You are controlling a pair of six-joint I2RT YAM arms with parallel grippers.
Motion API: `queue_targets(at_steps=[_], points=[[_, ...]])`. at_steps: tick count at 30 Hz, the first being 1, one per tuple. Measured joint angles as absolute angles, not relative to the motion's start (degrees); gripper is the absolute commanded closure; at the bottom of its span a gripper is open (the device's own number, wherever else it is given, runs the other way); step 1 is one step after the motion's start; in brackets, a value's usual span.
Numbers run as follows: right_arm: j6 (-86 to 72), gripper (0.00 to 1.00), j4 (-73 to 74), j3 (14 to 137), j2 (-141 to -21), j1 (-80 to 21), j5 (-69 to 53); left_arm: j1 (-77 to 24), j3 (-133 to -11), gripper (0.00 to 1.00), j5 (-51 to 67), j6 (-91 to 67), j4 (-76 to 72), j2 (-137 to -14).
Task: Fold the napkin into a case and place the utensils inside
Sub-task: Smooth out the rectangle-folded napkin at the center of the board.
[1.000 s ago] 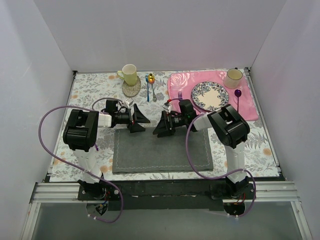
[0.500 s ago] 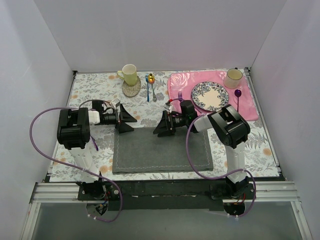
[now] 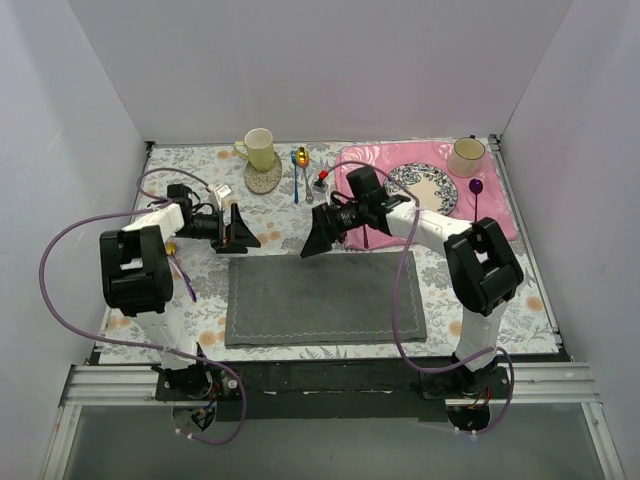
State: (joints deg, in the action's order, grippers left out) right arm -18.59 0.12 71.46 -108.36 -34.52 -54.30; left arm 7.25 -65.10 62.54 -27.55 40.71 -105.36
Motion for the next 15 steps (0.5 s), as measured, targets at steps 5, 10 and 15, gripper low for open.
queue_targets(at_steps=[5,10,15], points=[[4.3,0.28,21.4,77.2,-103.8,-34.5,-46.9,4.7,-64.3,0.02,54.6,-20.9,45.1,-96.9],[15.5,0.43,35.2,72.9,-105.2,-34.5,-40.9,0.8,-60.4,0.02,51.9,-18.2,48.2,-95.8],[16.1,0.45,39.5,69.6,-107.7,-34.5,-39.7,-2.3,-58.6,0.02,48.4,-18.2,49.8,-97.2]])
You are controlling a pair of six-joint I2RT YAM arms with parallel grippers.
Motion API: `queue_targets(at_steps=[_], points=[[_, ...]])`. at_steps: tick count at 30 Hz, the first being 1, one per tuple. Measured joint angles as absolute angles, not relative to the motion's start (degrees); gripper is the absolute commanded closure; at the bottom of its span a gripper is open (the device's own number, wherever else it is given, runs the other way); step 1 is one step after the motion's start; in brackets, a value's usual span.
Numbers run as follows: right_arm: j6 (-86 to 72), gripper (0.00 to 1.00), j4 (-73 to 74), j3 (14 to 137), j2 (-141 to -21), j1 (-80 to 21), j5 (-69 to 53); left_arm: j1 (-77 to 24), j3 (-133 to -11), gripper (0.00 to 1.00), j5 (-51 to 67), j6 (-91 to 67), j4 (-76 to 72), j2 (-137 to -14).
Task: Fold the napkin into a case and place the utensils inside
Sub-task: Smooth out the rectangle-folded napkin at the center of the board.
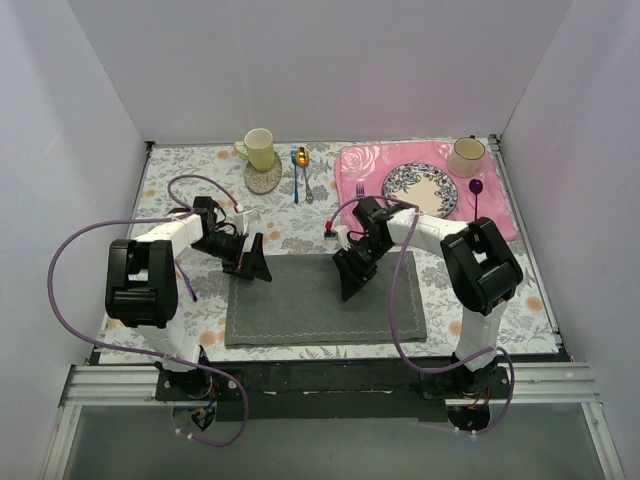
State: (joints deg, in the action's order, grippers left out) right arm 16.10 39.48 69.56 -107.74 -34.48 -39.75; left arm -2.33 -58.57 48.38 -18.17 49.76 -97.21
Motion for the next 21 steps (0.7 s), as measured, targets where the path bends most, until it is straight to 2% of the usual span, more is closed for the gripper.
queue_targets(at_steps=[9,17,19,21], points=[[9.1,0.43,37.5,62.8,-108.6,-34.2,-45.8,-2.1,-58.6,0.02,42.8,-17.1,51.5,-99.2],[6.4,0.42,37.0,60.2,-109.5,-34.1,-50.6,-2.1,-58.2,0.02,42.4,-15.8,52.4,-98.9],[6.7,0.38,37.2,60.3,-109.5,-34.2,-50.6,-2.1,-58.0,0.02,42.5,-15.1,53.2,-98.7],[7.3,0.29,38.0,61.1,-109.5,-34.2,-50.6,-2.1,-58.0,0.02,42.7,-14.3,54.3,-98.7]])
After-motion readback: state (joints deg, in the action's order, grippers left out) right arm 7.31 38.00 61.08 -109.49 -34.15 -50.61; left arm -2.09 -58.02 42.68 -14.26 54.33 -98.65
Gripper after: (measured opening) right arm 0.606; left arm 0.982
